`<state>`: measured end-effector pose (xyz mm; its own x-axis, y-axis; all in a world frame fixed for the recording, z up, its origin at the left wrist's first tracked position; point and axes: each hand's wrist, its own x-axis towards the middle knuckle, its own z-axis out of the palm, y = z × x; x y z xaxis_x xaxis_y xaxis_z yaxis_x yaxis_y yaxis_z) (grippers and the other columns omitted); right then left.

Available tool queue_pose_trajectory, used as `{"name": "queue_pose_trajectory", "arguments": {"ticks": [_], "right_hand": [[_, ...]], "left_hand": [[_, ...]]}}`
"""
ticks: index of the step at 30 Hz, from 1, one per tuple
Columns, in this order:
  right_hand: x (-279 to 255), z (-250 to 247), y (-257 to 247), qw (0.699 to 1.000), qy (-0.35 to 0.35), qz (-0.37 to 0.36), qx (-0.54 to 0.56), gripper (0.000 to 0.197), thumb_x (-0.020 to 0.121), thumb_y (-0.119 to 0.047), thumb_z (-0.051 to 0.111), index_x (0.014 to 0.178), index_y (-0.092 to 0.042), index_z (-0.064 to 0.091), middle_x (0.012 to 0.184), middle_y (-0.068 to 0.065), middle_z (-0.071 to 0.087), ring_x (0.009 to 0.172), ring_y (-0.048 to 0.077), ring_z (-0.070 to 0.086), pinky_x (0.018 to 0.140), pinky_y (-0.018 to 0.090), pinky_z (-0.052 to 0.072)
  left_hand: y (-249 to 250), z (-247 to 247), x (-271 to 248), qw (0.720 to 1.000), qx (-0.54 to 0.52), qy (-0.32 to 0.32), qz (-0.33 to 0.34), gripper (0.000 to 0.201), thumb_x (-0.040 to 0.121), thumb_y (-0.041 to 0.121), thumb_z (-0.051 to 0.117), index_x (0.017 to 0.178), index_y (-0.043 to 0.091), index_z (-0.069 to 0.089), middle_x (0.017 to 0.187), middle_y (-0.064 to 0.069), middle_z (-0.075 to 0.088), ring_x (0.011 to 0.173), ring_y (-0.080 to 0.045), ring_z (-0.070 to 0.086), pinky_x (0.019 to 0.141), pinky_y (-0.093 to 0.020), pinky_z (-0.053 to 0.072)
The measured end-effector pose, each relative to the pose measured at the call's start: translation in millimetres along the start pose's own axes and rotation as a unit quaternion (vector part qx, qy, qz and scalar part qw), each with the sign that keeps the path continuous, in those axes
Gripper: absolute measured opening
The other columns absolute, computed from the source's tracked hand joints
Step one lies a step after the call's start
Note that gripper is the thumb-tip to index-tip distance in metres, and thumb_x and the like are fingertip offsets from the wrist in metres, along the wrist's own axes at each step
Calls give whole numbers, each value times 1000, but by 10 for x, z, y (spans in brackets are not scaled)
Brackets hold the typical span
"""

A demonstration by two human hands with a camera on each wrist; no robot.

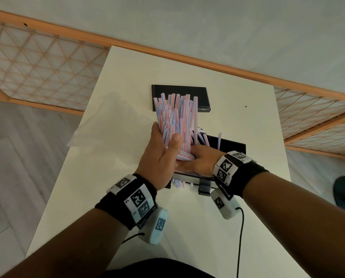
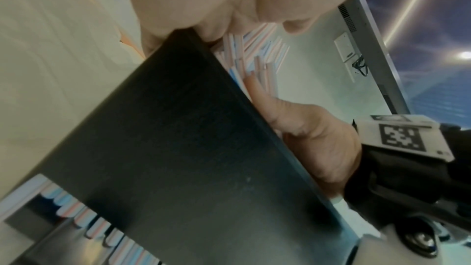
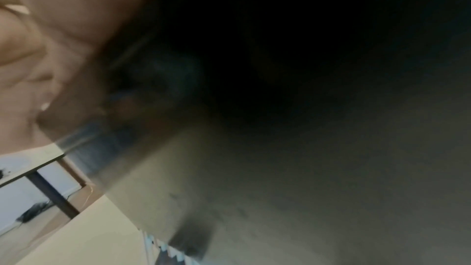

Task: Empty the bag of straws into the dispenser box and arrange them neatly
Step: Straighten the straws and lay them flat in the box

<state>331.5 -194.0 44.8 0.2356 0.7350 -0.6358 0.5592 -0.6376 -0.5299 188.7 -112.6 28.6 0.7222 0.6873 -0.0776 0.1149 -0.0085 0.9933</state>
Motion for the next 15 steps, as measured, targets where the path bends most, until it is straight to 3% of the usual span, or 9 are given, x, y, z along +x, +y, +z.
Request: {"name": "queue_pose_trajectory", "arguments": {"ticks": [2,5,7,9,11,12,13,15], "right_hand": [[-18,9,-31,1000,9,-8,-13,25,85,-55,65,91,-33,56,87,-12,61,82,7,58,75,12,41],[-12,50,-45,998,49,-29,-38,38,77,-66,65,101,-38,55,99,-9,63,96,14,61,86,23,45],[-22,58,-56,996,71,-52,-33,60,66,-76,63,111,-37,57,105,-9,65,102,15,63,92,26,48],[-69,37,-82,995,75,-58,-21,59,71,-69,69,117,-34,59,103,-10,64,100,12,62,93,24,46],[-106,26,-72,996,64,-47,-29,33,78,-58,71,102,-38,60,93,-13,63,92,10,61,89,23,46],[-124,28,-70,996,59,-41,-46,25,79,-59,70,90,-40,56,86,-15,62,85,8,59,83,22,45],[-133,40,-56,996,54,-34,-60,28,77,-63,69,81,-40,53,79,-16,59,78,6,57,78,22,44],[-124,77,1,996,67,-33,-56,40,68,-76,65,79,-39,54,77,-14,60,74,5,58,74,24,45]], "left_hand": [[1,7,1,1000,1,4,-6,71,92,66,42,146,21,33,135,2,60,122,-13,62,105,-45,51],[-1,13,2,1000,-3,9,-8,67,91,64,46,144,24,34,134,2,61,121,-13,63,104,-45,51],[-9,6,13,1000,2,11,-10,68,90,66,47,143,25,34,134,2,60,121,-13,63,103,-45,53],[9,3,6,999,16,28,-16,79,90,70,47,150,21,30,142,-2,56,126,-13,59,109,-38,49],[78,-7,-22,996,59,69,-17,95,91,73,43,159,13,16,159,-7,39,140,-9,41,116,-17,31],[132,-12,-36,993,78,92,-10,98,92,73,41,161,10,10,164,-7,29,146,-8,31,116,-13,23],[165,-10,-35,990,91,106,4,98,92,69,41,161,9,7,166,-6,24,149,-6,24,118,-14,19],[191,16,-15,989,95,101,43,89,94,60,45,159,7,15,161,3,34,146,5,26,119,-13,20]]}}
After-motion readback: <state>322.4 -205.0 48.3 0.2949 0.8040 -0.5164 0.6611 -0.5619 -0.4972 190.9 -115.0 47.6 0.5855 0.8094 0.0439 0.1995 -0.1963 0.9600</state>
